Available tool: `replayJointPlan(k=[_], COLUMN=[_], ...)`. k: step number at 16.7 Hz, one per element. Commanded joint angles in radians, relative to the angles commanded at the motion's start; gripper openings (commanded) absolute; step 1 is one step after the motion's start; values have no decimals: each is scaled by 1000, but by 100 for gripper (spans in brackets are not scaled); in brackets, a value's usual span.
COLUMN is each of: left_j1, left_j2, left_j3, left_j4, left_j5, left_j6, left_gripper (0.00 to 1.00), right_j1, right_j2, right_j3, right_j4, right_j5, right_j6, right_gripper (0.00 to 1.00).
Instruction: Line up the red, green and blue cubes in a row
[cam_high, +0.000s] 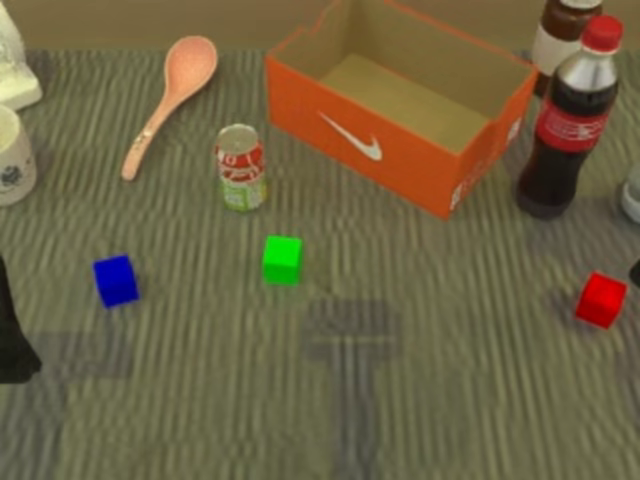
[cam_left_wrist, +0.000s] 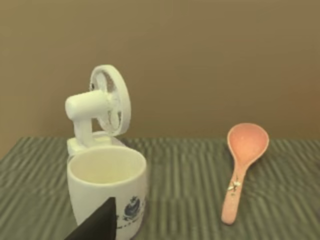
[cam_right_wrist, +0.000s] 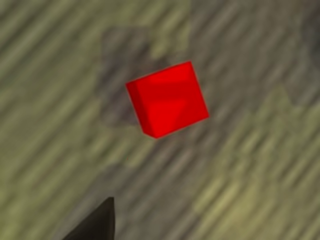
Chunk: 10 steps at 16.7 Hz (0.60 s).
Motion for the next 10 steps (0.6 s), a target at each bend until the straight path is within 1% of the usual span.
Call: replayJointPlan(k=[5,7,10], left_j1=[0,0,0], left_j2=[0,0,0], left_j3=[0,0,0], left_j4=[0,0,0], left_j5=[0,0,0], left_j6=[0,0,0], left_gripper=[100,100,100], right_j1=[29,37,43], right_j2=[366,462,538], right_j3=[260,334,395], right_j4=[-188,-236,-274], right_j5=[-1,-1,-2], right_j6=[-178,-226,-265], right_gripper=[100,100,100])
